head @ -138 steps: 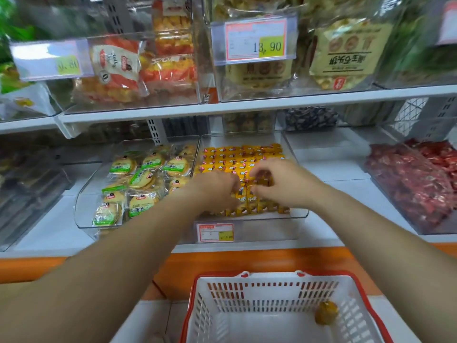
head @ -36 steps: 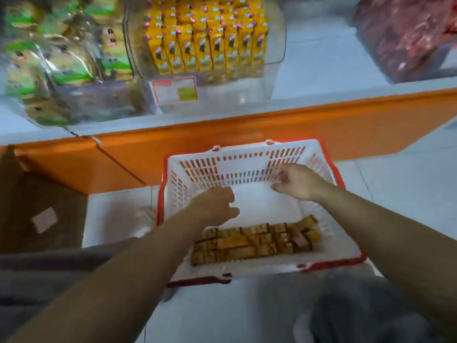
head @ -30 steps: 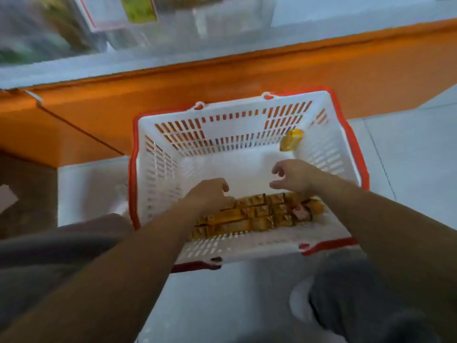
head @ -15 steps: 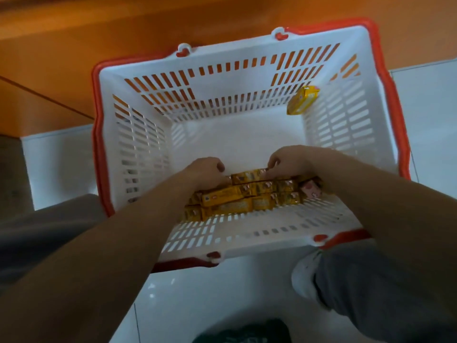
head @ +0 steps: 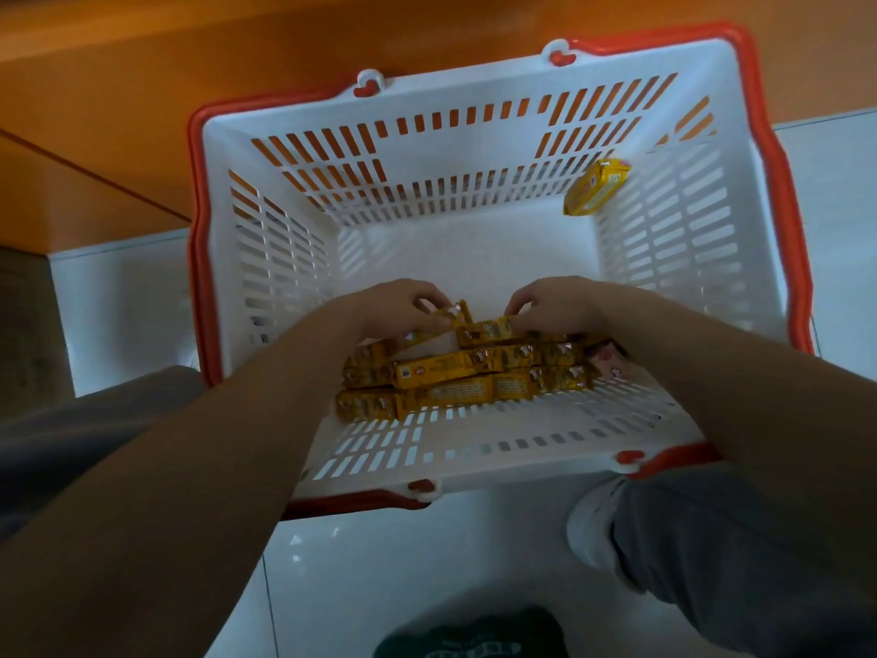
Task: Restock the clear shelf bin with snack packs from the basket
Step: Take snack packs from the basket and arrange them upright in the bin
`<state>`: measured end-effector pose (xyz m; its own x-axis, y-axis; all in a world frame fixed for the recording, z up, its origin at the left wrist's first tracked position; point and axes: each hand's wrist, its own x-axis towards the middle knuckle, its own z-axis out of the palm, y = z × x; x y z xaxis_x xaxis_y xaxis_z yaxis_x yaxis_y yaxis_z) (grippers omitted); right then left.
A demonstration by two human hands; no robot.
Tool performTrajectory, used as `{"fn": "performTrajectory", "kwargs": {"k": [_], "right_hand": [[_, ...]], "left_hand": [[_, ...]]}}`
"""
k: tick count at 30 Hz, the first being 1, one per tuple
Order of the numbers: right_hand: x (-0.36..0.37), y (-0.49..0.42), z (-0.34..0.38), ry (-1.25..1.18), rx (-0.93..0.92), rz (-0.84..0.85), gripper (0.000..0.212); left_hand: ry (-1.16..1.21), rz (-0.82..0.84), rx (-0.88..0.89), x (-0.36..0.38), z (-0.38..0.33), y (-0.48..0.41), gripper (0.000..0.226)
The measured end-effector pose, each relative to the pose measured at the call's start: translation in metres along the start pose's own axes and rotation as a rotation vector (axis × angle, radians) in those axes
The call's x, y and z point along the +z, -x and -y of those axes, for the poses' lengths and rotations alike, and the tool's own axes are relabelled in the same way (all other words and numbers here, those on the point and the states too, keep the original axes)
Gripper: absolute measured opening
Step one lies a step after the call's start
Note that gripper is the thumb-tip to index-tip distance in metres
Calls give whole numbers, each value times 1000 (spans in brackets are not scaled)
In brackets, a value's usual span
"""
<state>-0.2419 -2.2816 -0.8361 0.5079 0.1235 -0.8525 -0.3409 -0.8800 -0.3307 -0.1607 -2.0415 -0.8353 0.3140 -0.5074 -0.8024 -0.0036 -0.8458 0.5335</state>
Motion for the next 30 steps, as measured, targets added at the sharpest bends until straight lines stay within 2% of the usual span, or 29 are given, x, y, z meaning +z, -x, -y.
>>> {"fn": "performTrajectory", "kwargs": {"k": [4,8,10,18,25,30], "right_hand": [[-2,-1,4,81,-7,4,28],[0,-1,6,155,-43,31,54],[4,0,5,182,-82,3,55],[-7,12,-4,-136,-124,-132,26],[-30,34,8,-218,-141,-176,24],[-57,75,33,-239,-241,-170,21]], "left_hand": [[-121,110,-5,6,-14,1,36],[-240,148,-39,19,-17,4,74],[-298,131,-22,26,-16,5,83],[-149,-59,-64,15,-12,6,76],[135,-298,-59,-1,-24,23,59],[304,-280,90,-23,-62,58,40]]}}
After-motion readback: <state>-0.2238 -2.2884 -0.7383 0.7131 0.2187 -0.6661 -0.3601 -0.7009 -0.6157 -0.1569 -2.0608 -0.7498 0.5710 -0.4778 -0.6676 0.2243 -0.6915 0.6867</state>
